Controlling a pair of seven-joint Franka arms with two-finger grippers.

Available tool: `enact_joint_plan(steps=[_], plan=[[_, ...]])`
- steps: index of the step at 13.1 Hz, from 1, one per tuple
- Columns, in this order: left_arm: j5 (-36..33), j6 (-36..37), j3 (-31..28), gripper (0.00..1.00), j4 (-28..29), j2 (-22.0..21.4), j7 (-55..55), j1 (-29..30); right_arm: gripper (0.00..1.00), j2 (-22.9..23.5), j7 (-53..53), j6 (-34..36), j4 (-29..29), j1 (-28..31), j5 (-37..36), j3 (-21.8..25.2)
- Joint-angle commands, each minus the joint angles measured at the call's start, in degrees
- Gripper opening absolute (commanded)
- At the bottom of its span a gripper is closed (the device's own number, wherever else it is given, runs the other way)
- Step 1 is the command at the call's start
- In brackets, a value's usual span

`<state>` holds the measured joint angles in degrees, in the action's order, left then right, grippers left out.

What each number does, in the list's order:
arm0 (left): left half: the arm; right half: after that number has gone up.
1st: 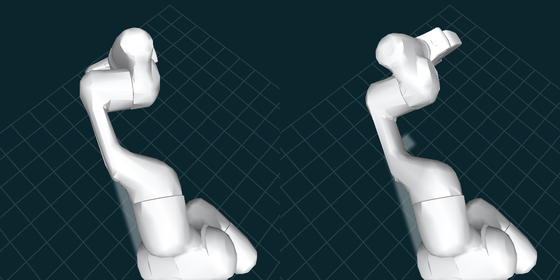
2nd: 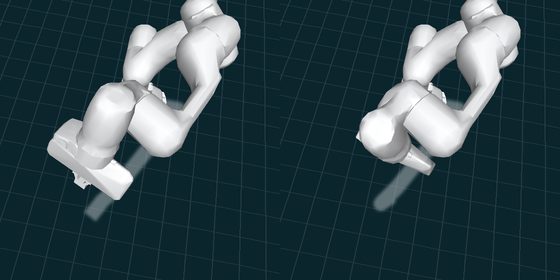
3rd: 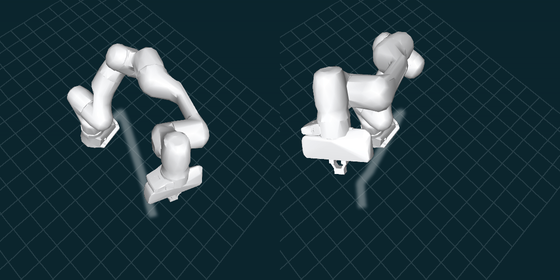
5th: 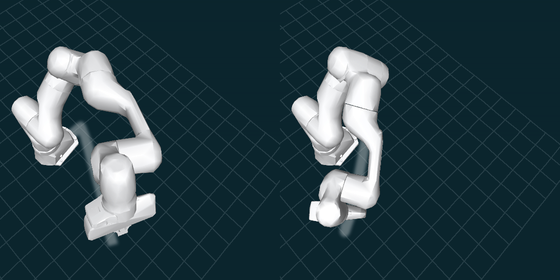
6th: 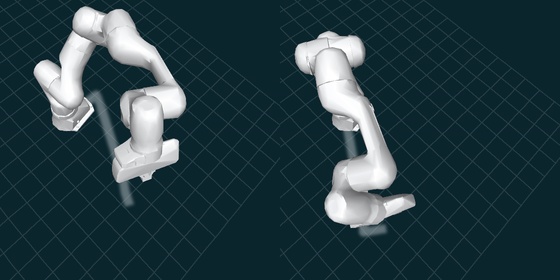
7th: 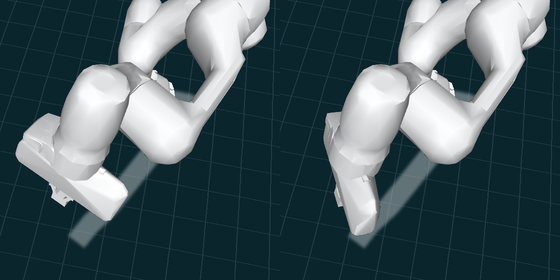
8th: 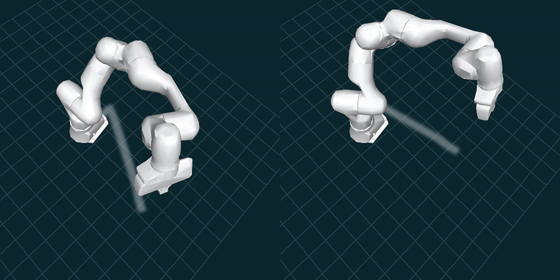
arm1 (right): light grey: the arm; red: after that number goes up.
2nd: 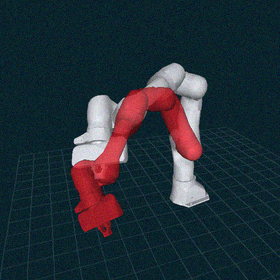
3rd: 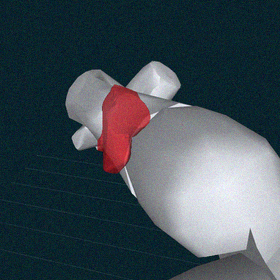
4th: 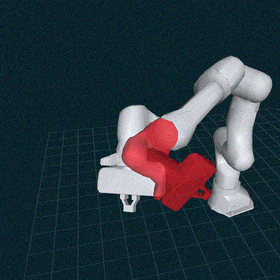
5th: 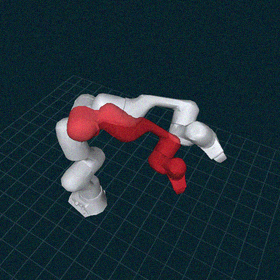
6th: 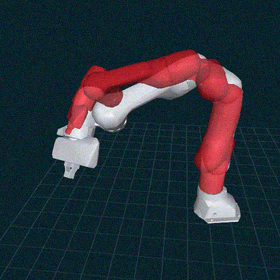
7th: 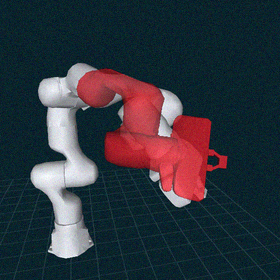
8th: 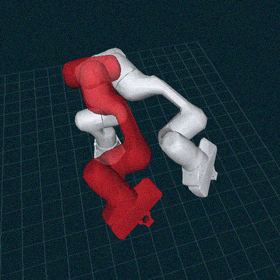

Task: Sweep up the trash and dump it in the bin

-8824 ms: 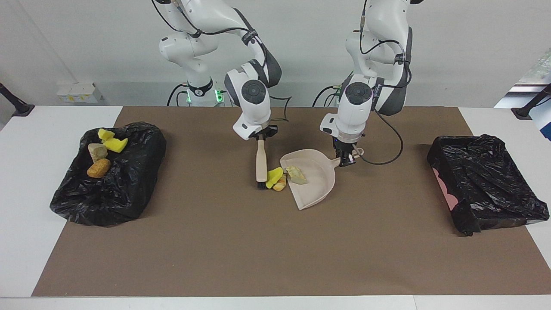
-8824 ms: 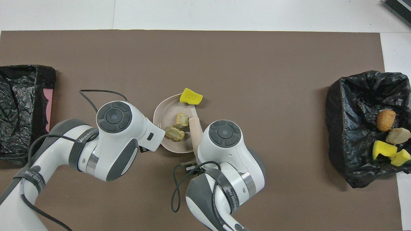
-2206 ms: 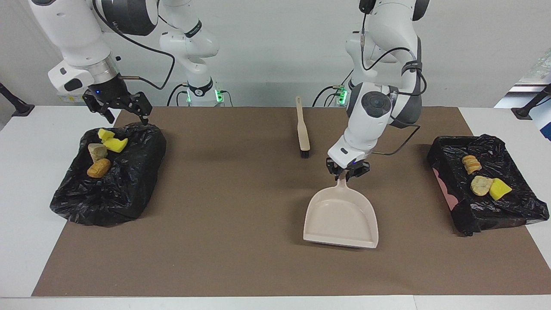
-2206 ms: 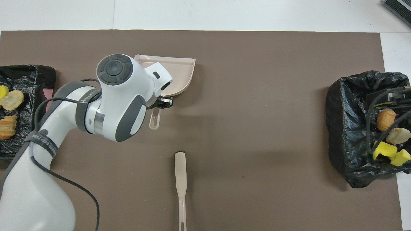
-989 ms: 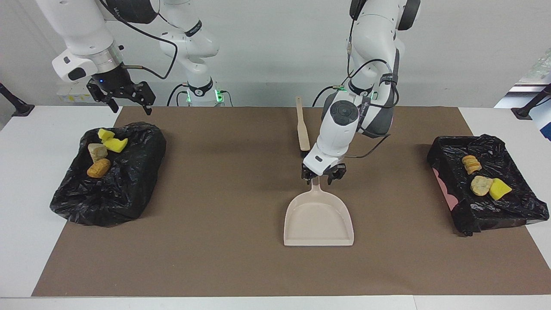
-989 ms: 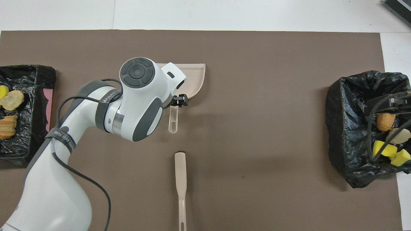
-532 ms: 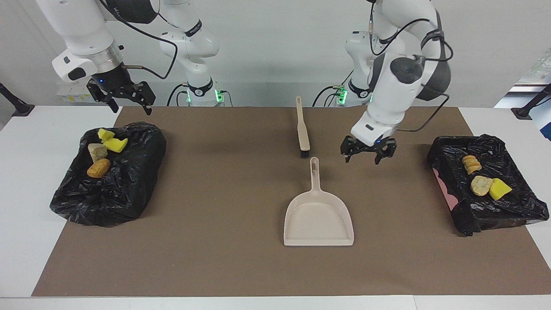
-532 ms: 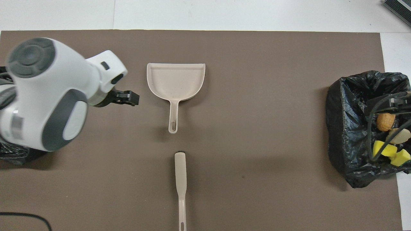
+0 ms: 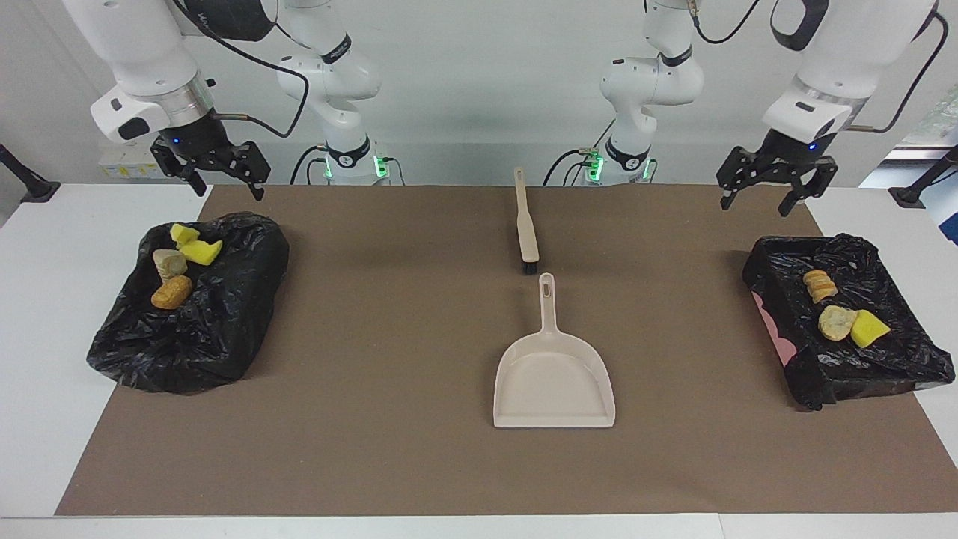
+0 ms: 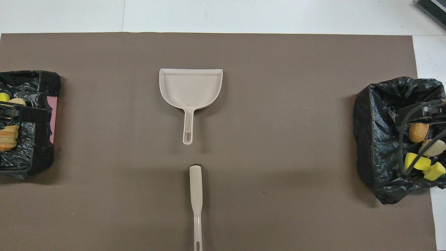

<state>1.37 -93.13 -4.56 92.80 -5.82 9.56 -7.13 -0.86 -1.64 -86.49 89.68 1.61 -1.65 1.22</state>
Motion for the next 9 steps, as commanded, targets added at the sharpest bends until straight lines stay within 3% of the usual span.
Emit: enact_joint_plan(steps=[1,4,6,9], plan=[[-0.49,7.51,0.52,1.00,-8.14,3.70,1.51,1.42,1.00,0.16,-0.82,0.98,-0.65,0.14,0.68,-0.25],[-0.49,12.53,0.43,1.00,-16.14,8.27,1.43,1.60,1.00,0.16,-0.82,0.98,-0.56,0.14,0.68,-0.25],[-0.66,10.70,0.96,1.00,-15.72,7.23,1.60,1.42,1.00,0.16,-0.82,0.98,-0.65,0.14,0.68,-0.25],[-0.49,8.86,0.96,1.00,-9.23,3.28,0.73,1.51,1.00,0.16,-0.82,0.98,-0.56,0.14,0.77,-0.25]])
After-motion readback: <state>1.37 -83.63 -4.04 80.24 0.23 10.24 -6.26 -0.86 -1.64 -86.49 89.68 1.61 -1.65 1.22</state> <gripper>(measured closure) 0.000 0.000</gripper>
